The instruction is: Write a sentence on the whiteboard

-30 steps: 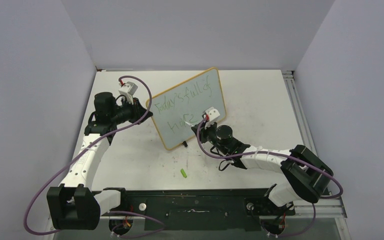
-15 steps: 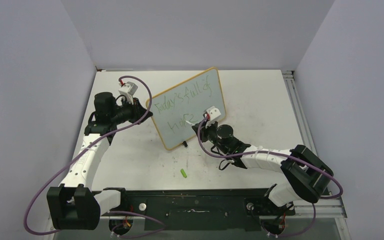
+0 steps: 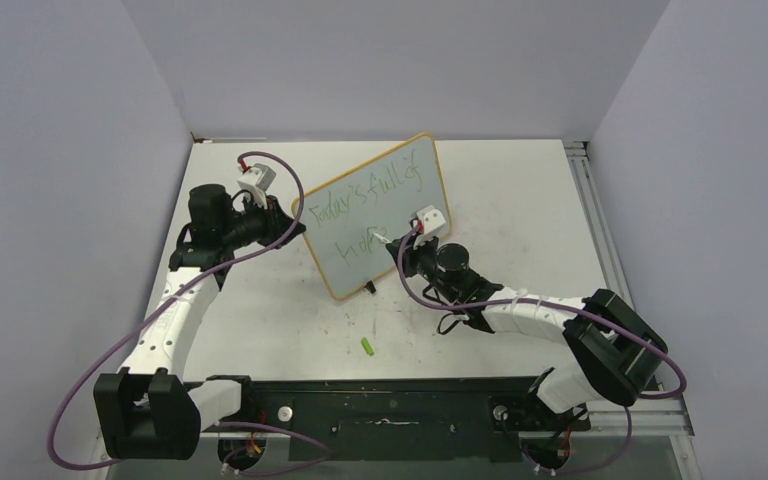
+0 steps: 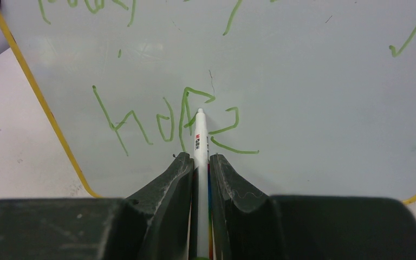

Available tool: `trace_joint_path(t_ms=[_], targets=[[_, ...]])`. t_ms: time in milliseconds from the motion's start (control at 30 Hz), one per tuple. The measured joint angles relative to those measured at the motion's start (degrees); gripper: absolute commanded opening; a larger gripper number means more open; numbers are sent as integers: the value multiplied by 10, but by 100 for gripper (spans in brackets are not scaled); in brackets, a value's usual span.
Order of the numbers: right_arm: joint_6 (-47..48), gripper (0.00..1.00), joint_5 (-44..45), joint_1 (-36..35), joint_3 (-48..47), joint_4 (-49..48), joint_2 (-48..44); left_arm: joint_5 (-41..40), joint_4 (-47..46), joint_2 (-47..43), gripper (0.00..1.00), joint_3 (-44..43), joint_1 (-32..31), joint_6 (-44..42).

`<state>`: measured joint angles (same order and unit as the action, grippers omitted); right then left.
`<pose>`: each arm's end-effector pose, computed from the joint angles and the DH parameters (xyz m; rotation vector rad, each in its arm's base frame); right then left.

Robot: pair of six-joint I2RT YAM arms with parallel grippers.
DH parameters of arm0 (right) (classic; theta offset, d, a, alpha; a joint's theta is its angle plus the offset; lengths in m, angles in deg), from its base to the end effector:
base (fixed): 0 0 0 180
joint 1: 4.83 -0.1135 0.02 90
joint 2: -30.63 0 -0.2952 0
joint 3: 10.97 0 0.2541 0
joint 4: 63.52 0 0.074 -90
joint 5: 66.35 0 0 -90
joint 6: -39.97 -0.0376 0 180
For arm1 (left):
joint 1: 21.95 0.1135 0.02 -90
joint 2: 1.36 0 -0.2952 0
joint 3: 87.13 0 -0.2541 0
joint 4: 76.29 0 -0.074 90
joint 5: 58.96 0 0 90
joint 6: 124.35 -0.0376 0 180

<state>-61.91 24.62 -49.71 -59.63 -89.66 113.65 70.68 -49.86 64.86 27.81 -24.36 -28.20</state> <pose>0.2161 0.2143 0.2471 -0.4896 1.6986 0.7144 0.2450 -0.0343 0.3308 0.3668 1.9898 -0.7998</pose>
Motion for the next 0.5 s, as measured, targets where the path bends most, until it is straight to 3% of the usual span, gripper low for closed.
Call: trace_joint_path(t_ms=[500], targets=[[5,5,27,10,-1,9,-39,7,0,0,0,0,-2,0]])
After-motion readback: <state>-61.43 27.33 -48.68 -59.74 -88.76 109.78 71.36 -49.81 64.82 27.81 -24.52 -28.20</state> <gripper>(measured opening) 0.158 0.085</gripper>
